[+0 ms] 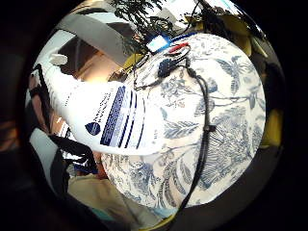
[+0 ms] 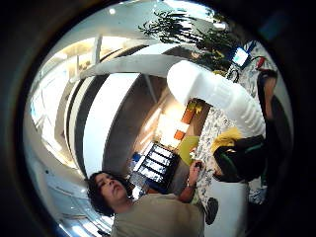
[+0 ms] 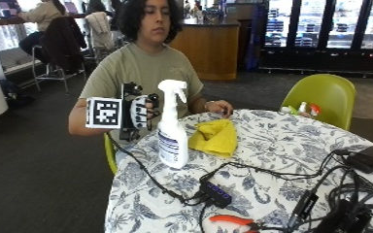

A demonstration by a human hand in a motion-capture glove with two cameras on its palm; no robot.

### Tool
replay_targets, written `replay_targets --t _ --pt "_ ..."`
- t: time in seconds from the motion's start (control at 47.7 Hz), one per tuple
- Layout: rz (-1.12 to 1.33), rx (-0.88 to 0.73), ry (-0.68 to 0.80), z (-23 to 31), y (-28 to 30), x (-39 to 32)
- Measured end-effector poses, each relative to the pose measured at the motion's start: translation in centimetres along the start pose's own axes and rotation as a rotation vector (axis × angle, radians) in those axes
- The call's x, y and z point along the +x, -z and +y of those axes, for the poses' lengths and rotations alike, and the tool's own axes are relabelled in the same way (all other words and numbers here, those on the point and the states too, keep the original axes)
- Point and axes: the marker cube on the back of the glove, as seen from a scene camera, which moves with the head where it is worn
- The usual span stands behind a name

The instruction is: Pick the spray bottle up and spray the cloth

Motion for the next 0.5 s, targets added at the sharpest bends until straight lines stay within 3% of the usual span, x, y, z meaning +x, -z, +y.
replay_targets --t 0.503 --pt "0.079 -0.247 -0.089 5.9 2.3 -0.8"
